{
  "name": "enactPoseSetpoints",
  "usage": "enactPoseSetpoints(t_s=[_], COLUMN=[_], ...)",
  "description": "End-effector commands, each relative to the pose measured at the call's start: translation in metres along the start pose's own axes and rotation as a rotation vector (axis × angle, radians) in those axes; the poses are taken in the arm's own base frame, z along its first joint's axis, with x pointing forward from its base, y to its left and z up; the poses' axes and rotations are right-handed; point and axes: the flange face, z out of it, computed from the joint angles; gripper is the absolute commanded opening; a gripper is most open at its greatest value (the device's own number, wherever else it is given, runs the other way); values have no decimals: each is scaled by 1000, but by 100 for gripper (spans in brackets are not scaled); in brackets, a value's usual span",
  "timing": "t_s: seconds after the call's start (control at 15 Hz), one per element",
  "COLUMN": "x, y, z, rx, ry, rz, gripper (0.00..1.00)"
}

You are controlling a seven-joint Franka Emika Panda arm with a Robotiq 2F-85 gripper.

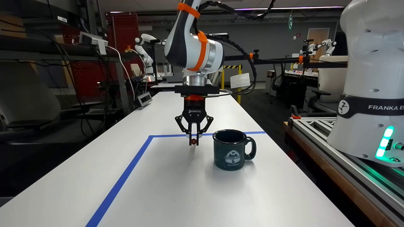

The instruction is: Remove the marker from the cup and put it on the table

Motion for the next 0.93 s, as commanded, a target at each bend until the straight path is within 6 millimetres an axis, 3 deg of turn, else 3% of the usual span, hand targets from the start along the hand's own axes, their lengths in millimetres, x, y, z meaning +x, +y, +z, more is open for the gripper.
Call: enactPoseSetpoints(t_s=[0.0,0.4,0.87], x=[-1,-22,-24], y=[-8,-11,-9], z=[3,2,18], rx=[6,73,63], ry=[25,-53,-84], rz=[-43,-183,-283], gripper=[5,5,5])
